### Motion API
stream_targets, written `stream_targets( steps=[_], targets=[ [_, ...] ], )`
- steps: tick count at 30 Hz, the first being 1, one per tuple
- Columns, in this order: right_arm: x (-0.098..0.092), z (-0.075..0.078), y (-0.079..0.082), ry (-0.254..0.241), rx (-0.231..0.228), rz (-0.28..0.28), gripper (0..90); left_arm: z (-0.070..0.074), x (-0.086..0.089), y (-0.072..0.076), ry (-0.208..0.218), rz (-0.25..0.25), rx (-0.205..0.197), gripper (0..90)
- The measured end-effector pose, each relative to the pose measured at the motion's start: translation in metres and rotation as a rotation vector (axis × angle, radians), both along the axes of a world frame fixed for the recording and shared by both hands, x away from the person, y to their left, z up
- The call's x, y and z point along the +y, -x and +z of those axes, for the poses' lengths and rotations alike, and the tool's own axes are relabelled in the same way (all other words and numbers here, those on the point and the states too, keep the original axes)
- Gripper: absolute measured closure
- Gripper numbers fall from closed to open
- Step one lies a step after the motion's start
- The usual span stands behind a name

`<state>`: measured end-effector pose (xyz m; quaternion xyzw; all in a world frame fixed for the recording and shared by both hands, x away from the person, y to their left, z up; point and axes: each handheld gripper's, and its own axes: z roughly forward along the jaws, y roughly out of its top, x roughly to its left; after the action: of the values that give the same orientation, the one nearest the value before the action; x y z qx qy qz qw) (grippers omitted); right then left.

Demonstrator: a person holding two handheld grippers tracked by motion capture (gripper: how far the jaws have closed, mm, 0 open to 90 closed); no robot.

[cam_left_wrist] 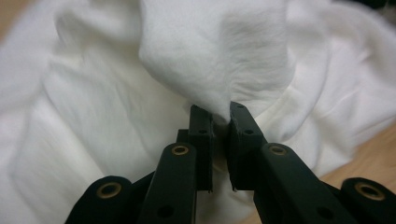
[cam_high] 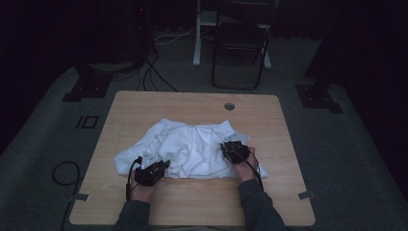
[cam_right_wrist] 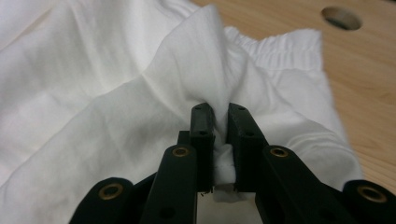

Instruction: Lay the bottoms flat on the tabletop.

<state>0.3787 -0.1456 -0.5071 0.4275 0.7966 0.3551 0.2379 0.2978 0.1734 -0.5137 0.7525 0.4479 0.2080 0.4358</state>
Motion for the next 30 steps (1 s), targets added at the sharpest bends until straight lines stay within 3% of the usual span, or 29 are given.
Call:
stream_targets(
  steps=[6, 10, 13, 17, 22, 26, 28, 30],
  targets=[
    [-0.015, 0.016, 0.031, -0.027, -0.065, 0.02, 81.6, 0.027, 0.003, 0.025, 0.022, -0.023, -0.084, 81.9],
    [-0.023, 0.022, 0.054, -0.021, -0.083, 0.042, 81.6, 0.031, 0.007, 0.04, 0.018, -0.037, -0.086, 82.0],
    [-0.032, 0.02, 0.071, -0.034, -0.077, 0.05, 81.7, 0.026, 0.012, 0.049, 0.024, -0.037, -0.048, 82.3],
    [-0.039, 0.013, 0.093, -0.055, -0.045, 0.063, 81.5, 0.013, 0.014, 0.059, -0.021, -0.046, 0.014, 82.4],
    [-0.036, -0.006, 0.115, -0.014, 0.01, 0.083, 79.8, -0.01, 0.009, 0.06, -0.08, -0.049, 0.114, 82.3],
    [-0.03, -0.023, 0.116, 0.047, 0.049, 0.076, 76.9, -0.024, 0.004, 0.05, -0.118, -0.052, 0.173, 82.2],
    [-0.026, -0.03, 0.112, 0.079, 0.05, 0.077, 76.4, -0.027, 0.003, 0.044, -0.107, -0.051, 0.174, 82.0],
    [-0.025, -0.033, 0.107, 0.073, 0.045, 0.073, 76.4, -0.026, 0.002, 0.039, -0.116, -0.043, 0.171, 82.0]
  ],
)
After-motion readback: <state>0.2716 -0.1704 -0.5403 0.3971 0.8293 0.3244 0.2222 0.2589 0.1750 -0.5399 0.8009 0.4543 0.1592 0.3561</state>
